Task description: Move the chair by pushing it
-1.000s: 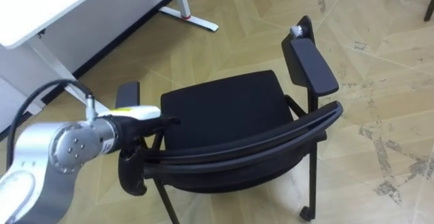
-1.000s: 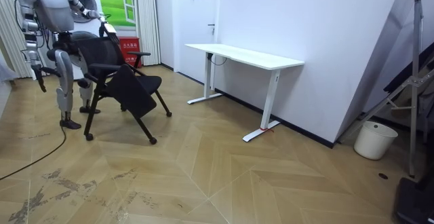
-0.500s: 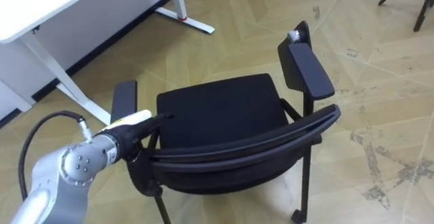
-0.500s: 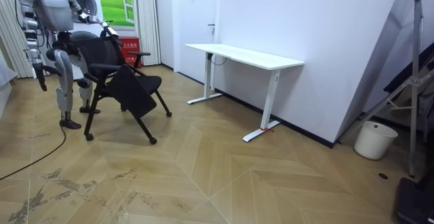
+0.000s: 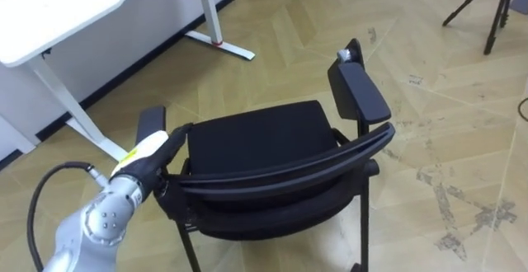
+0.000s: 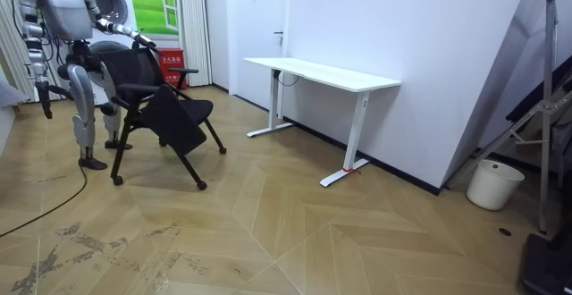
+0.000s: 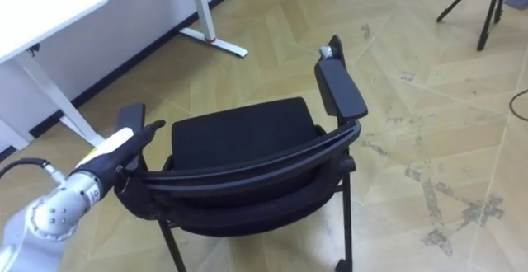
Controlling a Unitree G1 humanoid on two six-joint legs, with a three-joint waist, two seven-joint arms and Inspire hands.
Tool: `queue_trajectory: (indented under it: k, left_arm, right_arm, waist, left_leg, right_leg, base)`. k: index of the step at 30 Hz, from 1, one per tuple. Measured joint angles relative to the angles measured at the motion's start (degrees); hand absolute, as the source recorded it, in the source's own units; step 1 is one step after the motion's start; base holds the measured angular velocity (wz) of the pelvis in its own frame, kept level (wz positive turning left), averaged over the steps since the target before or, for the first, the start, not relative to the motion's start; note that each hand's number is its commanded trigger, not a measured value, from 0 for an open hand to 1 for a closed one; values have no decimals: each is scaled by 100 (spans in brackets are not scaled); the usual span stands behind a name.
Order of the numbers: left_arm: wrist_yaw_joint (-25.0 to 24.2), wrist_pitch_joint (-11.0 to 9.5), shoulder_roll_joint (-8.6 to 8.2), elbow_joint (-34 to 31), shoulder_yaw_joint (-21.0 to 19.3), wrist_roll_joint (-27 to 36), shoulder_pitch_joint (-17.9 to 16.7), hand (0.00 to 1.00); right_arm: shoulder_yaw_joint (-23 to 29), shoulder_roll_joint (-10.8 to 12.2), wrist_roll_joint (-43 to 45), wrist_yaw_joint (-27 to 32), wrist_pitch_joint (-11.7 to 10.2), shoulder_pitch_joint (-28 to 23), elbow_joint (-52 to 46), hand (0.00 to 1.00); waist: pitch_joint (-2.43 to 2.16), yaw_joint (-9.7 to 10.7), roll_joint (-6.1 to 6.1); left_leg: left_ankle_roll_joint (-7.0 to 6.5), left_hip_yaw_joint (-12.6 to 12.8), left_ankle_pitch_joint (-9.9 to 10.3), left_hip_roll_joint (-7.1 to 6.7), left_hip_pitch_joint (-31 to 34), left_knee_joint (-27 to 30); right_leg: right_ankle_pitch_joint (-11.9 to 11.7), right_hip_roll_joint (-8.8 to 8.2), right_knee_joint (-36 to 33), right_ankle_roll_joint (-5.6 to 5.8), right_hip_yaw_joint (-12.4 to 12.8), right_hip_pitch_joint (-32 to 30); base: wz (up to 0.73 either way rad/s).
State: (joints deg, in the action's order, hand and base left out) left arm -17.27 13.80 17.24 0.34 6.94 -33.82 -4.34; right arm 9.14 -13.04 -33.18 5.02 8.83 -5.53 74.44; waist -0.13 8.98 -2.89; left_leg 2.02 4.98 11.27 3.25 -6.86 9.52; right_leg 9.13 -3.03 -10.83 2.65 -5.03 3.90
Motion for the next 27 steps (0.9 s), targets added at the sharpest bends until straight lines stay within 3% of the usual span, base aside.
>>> queue_trajectory:
  k: [5, 13, 18, 21, 23, 27]
  left_arm:
    - [342, -177, -19, 72, 22, 62, -96, 0]
    - [419, -137, -6, -55, 181, -339, -131, 0]
    - [254, 192, 45, -336, 344, -596, -141, 0]
    - [55, 405, 218, -570, 531, -786, -152, 0]
    - [-280, 634, 339, -777, 679, -1028, -154, 0]
    - [-790, 792, 448, -1003, 838, -1366, -143, 0]
  right_arm:
    - [-3, 4, 20, -2, 0, 5, -167, 0]
    - [-92, 73, 29, -83, 3, 7, -276, 0]
    - [-110, 156, 205, -242, 3, 31, -295, 0]
    - [-111, 130, 200, -281, -4, 169, -270, 0]
    - [-109, 125, 207, -378, -24, 237, -263, 0]
    - [-111, 103, 200, -535, -124, 435, -28, 0]
  waist:
    - [4, -6, 10]
    - [8, 1, 3]
    - [27, 58, -31]
    - [74, 148, -129]
    - [83, 247, -189]
    - [97, 380, -268]
  left_leg:
    - [-1, -2, 0, 0, -8, 1]
    - [-1, -20, 0, -3, 27, 0]
    - [-1, -37, 1, -6, 76, 2]
    - [-10, -45, -5, -10, 128, -8]
    - [-11, -57, -6, -11, 128, -5]
    - [-12, -71, -6, -23, 129, -12]
  right_leg:
    - [-12, 0, 7, -9, 6, 9]
    - [-29, -1, 28, -17, -6, -5]
    - [-38, -5, 74, -10, -27, -5]
    - [-91, -6, 123, -8, -32, -16]
    - [-90, -7, 127, -9, -36, -22]
    - [-77, -16, 136, -8, -34, -13]
  base:
    - [0]
    - [0]
    - [1]
    - [0]
    - [4]
    - [1]
